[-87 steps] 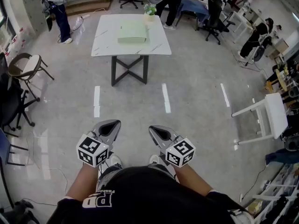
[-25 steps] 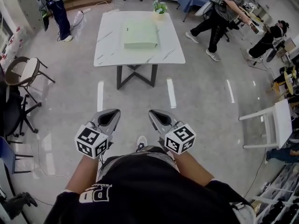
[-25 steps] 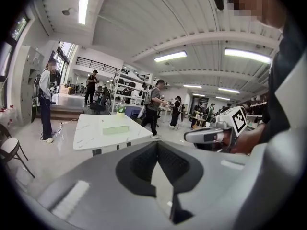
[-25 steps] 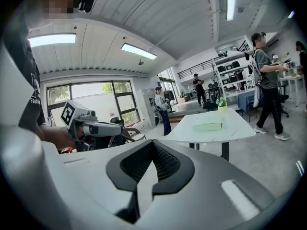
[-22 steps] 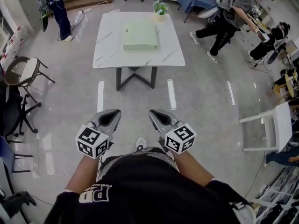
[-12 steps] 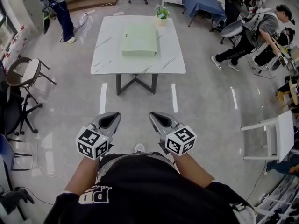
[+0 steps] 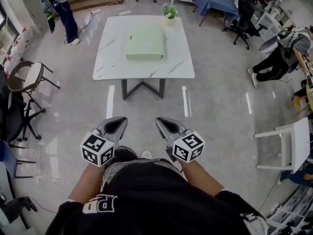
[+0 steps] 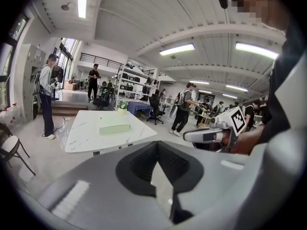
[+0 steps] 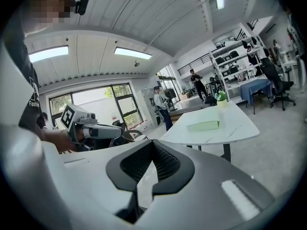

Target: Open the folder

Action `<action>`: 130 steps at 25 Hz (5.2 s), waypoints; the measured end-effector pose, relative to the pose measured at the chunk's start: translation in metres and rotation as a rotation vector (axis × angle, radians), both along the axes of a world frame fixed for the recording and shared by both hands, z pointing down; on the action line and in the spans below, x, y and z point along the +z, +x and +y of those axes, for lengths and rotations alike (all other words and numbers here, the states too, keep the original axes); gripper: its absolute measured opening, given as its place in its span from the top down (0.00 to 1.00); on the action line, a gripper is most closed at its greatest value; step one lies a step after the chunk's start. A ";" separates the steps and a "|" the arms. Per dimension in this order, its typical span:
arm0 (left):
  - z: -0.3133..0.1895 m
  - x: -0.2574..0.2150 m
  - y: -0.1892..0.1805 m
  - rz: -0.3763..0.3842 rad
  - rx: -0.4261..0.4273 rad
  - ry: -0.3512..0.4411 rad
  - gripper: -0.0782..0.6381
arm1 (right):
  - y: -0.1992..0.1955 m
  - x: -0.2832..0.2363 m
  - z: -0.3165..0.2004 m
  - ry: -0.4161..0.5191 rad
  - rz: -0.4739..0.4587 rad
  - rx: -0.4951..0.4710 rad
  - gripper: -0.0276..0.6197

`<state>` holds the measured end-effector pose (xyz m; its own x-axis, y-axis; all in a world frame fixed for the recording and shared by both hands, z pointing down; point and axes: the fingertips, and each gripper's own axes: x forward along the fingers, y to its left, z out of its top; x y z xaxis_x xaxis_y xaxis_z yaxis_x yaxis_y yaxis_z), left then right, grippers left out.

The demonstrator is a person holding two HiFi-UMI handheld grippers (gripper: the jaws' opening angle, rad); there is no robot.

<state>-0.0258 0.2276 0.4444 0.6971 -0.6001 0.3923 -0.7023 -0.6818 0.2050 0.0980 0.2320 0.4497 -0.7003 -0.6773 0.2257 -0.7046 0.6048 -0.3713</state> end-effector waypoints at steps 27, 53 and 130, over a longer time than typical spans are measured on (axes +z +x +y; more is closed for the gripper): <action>-0.157 0.017 -0.021 0.028 0.006 -0.001 0.82 | -0.018 0.026 -0.146 -0.031 0.112 0.011 0.96; -0.383 0.025 -0.086 -0.009 0.186 -0.020 0.82 | -0.097 0.035 -0.357 -0.086 0.197 0.111 0.96; -0.483 0.211 -0.033 -0.314 0.128 -0.262 0.82 | -0.024 0.061 -0.456 -0.104 0.242 0.011 0.96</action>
